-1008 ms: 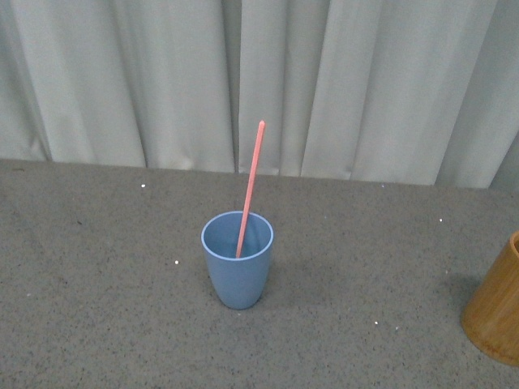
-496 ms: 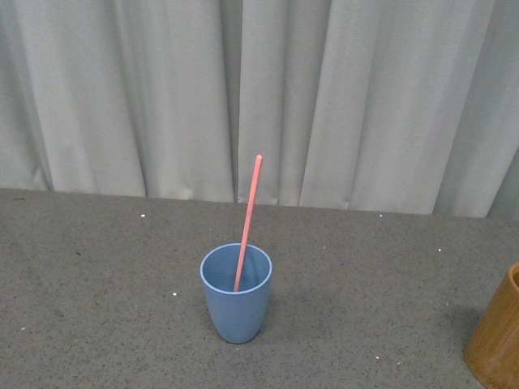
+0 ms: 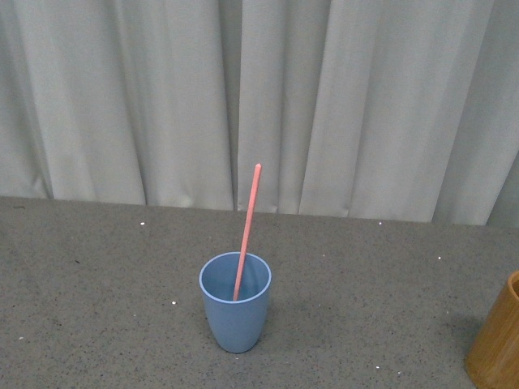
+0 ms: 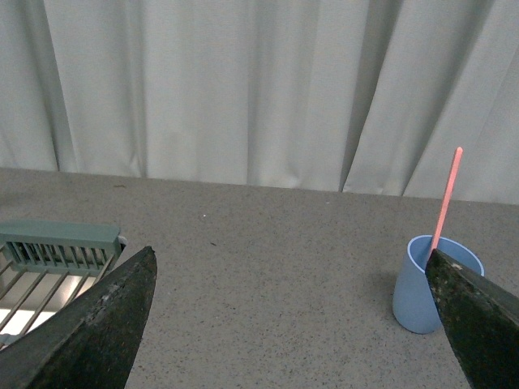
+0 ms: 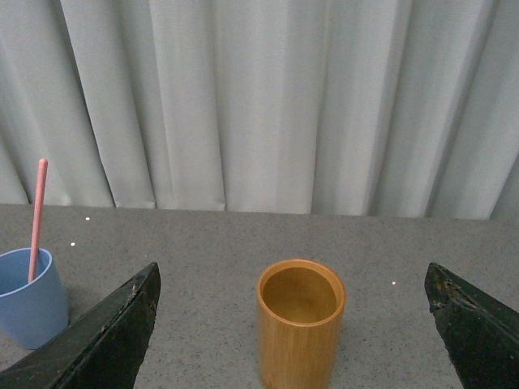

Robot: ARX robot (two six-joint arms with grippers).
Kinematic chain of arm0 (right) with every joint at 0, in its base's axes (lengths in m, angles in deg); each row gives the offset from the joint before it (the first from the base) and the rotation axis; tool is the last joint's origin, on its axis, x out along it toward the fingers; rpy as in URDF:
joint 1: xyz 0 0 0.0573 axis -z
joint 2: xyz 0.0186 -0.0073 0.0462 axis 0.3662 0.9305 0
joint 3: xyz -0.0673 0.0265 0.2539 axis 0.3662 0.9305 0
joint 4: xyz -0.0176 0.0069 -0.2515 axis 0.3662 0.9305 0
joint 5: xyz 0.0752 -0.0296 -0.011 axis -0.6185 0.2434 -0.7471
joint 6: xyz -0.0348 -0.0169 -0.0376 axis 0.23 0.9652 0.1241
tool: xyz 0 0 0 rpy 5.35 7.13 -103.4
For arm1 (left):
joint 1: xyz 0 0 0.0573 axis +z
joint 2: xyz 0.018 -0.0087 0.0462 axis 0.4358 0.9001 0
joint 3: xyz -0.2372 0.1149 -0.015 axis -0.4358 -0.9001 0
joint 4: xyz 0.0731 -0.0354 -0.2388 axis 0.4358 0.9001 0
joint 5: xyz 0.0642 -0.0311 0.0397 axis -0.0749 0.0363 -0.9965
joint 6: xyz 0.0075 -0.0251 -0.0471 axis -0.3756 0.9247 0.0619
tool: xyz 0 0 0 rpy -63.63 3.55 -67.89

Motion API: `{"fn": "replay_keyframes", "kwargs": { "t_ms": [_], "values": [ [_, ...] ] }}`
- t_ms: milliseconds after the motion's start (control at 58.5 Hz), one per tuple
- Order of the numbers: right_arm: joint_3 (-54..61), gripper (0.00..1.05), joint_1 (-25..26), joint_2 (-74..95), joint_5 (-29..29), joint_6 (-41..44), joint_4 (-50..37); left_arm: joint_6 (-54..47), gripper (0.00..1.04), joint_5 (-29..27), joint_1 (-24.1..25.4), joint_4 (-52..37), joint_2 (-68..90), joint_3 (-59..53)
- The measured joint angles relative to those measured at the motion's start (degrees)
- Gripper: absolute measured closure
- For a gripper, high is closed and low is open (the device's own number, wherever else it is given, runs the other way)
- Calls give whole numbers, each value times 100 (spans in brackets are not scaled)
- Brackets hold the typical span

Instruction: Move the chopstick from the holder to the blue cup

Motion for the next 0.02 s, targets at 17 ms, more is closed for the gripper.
{"fn": "replay_keyframes", "kwargs": {
  "t_ms": [17],
  "values": [
    [0, 10, 0, 0, 0, 0, 0, 0, 7, 0, 0, 0, 0, 0]
  ]
}}
